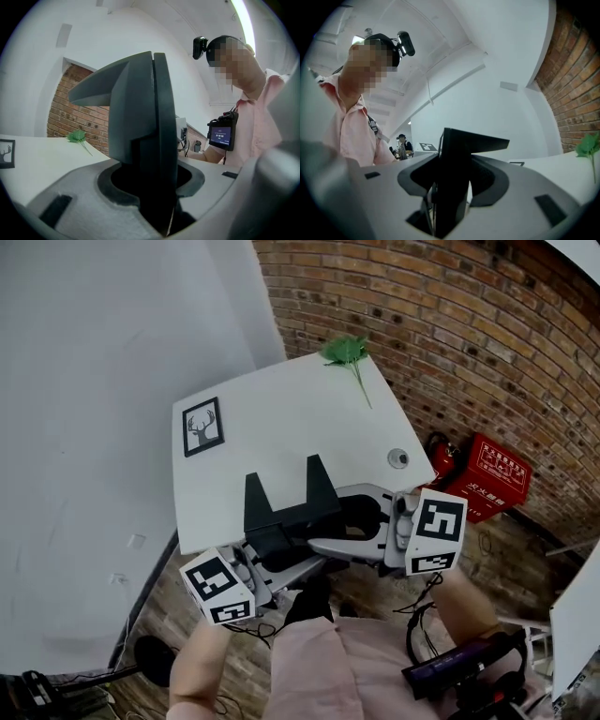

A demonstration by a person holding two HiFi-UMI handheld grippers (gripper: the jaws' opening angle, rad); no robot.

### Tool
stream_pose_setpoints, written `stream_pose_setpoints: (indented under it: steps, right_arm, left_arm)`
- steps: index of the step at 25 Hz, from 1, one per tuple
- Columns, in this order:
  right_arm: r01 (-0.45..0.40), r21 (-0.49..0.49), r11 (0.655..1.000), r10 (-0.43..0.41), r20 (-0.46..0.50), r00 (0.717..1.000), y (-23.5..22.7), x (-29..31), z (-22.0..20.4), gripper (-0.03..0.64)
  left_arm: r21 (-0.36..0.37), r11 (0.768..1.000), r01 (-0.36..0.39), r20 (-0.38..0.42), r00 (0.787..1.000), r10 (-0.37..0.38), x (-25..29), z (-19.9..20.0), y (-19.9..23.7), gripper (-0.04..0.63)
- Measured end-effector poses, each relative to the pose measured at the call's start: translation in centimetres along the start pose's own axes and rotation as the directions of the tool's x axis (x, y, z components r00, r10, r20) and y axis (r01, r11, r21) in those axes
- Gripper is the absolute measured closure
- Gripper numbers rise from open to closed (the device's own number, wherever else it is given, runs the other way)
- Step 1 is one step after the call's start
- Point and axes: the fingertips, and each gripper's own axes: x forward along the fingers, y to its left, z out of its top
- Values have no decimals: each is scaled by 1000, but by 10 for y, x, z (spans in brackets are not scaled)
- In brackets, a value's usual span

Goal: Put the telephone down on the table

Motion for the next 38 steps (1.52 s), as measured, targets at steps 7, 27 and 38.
stream_pose_setpoints:
  steps: [7, 27, 38]
  right_arm:
    - [16, 71, 997, -13, -30, 999, -92, 49, -6, 422]
    - [33, -61, 998, -32, 18, 999, -226, 145, 74, 422]
    - [27, -20, 999, -27, -10, 1000, -262, 145, 73, 422]
  left_arm:
    - [-73, 997, 9, -9, 1000, -10, -10, 6, 99, 426]
    - [65, 997, 34, 13, 999, -34, -44, 105, 258, 426]
    - [23, 999, 27, 9, 1000, -27, -30, 104, 289, 425]
